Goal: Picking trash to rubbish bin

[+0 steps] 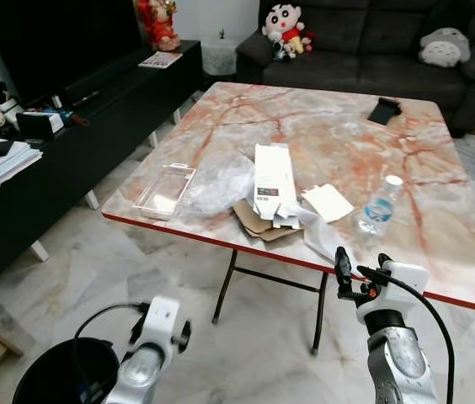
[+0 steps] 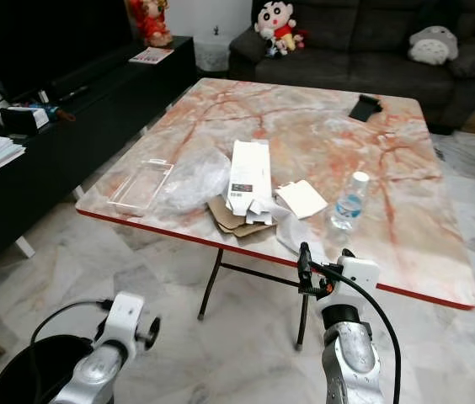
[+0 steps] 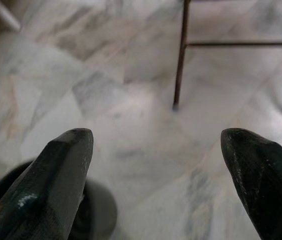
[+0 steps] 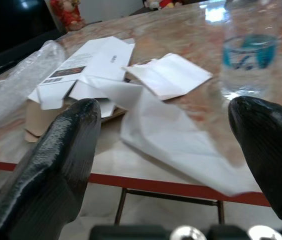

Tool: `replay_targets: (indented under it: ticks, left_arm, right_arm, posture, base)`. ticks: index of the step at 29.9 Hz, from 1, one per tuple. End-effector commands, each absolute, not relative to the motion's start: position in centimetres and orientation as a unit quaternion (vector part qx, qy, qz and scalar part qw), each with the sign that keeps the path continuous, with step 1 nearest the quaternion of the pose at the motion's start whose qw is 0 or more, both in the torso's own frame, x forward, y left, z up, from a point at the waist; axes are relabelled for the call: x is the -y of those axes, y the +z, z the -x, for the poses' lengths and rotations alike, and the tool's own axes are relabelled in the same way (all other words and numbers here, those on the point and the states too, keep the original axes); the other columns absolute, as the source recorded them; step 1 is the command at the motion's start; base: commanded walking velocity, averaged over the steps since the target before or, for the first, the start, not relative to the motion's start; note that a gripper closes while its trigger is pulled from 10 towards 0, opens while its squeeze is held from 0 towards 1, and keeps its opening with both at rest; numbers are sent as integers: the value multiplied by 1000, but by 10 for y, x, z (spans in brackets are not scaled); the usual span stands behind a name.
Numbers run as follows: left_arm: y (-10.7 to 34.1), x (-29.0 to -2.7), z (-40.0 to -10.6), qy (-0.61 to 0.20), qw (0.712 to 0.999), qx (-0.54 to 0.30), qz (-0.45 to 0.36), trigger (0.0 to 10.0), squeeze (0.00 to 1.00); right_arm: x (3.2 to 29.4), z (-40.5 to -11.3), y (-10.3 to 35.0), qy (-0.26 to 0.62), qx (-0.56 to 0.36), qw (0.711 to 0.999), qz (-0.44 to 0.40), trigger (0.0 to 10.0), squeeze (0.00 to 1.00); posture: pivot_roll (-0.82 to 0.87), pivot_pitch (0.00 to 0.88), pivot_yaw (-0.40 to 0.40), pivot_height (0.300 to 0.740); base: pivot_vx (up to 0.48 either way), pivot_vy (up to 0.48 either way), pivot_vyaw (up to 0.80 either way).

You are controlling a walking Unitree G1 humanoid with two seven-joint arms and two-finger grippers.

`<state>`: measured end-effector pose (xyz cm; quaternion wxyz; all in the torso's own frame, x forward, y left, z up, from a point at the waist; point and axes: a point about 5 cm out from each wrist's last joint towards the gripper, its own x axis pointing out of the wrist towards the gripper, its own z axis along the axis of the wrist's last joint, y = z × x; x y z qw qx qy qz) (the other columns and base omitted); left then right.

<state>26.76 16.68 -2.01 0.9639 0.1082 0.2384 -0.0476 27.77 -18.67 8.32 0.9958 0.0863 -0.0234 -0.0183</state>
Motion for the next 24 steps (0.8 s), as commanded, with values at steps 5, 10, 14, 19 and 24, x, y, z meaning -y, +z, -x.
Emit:
replay_targets:
  ticks: [5, 10, 14, 19, 24]
  left_arm:
    - [-42, -174, -243, -44, 948, -294, -115, 10000, 0]
    - [-43, -172, -242, -45, 949, -292, -109, 10000, 0]
    - [-42, -172, -242, -45, 950, -290, -109, 10000, 0]
    - [-41, -173, -244, -45, 951, -285, -109, 10000, 0]
    - [-40, -173, -244, -45, 952, -282, -108, 10000, 0]
  right_arm:
    - [187, -278, 82, -20, 19, 996, -88, 10000, 0]
    - [187, -277, 81, -20, 15, 996, -86, 10000, 0]
    - [188, -278, 81, -21, 14, 996, -86, 10000, 0]
    - [189, -278, 80, -23, 13, 996, -85, 10000, 0]
    - [188, -277, 80, -25, 17, 995, -97, 10000, 0]
  posture:
    - [38, 43, 6, 740]
    - [38, 43, 6, 740]
    - [38, 43, 6, 740]
    - [38, 43, 6, 740]
    - [38, 43, 6, 740]
  base:
    - [272, 0, 0]
    - [270, 0, 0]
    - [278, 0, 0]
    - [342, 0, 0]
    - [375, 0, 0]
